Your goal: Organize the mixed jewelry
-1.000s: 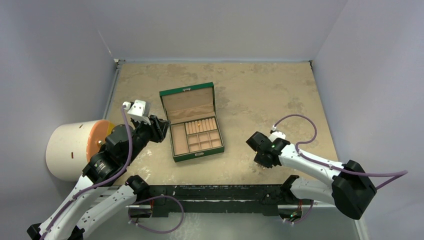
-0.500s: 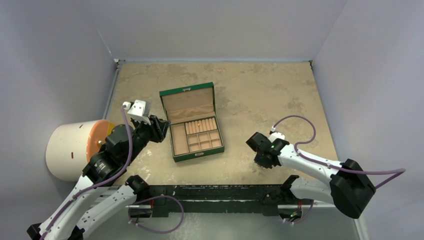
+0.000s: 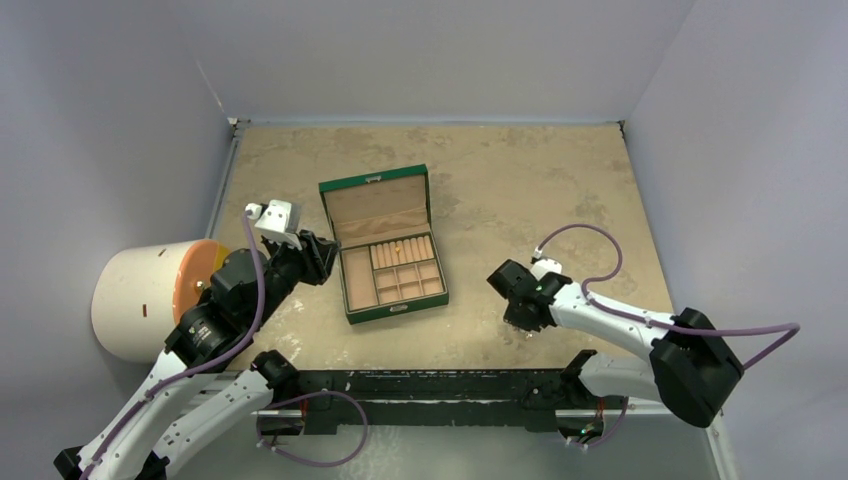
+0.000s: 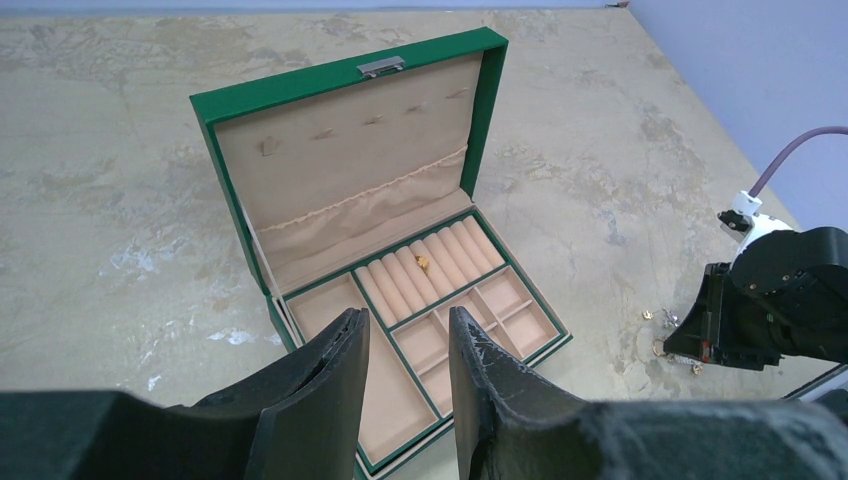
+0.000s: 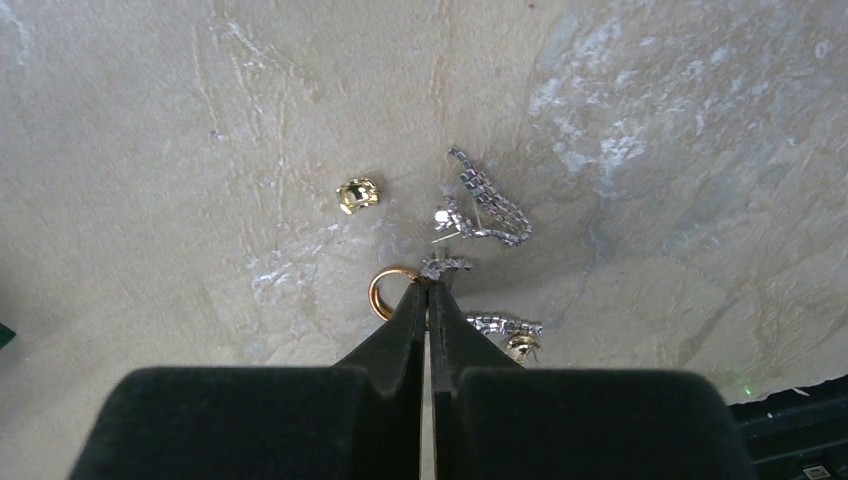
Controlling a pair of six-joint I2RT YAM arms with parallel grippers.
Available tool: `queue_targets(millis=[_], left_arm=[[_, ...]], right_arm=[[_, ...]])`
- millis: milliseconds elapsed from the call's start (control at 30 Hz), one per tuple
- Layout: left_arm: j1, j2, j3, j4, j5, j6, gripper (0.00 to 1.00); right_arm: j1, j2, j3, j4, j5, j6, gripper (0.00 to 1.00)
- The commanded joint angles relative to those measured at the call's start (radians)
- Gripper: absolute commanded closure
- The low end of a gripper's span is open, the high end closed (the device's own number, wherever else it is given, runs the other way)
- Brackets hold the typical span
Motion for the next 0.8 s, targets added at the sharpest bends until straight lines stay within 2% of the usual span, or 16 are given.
queue_targets(millis=[0,300,533,767], left_arm=[[0.003,-0.007,0.002,0.039,0.002,0.002,0.66],[0.002,-0.006,0.008,0.034,0.004,-0.004,0.65],[0.003,-0.002,0.017,0.016,0.04,-0.064,0.62],[0.002,0.014,-0.007,0.032,0.163,-0.2,0.61]], right_arm=[[-0.004,0.037,0.023,0.045,-0.02,-0.034,1.0],[-0.001,-0.007,0.065,0.11,-0.053,-0.125,1.0],[0.015,-0.033,0.093,0.154,-0.069,-0.175,1.0],[0.126,-0.06,0.167,0.208,-0.02,-0.242,1.0]])
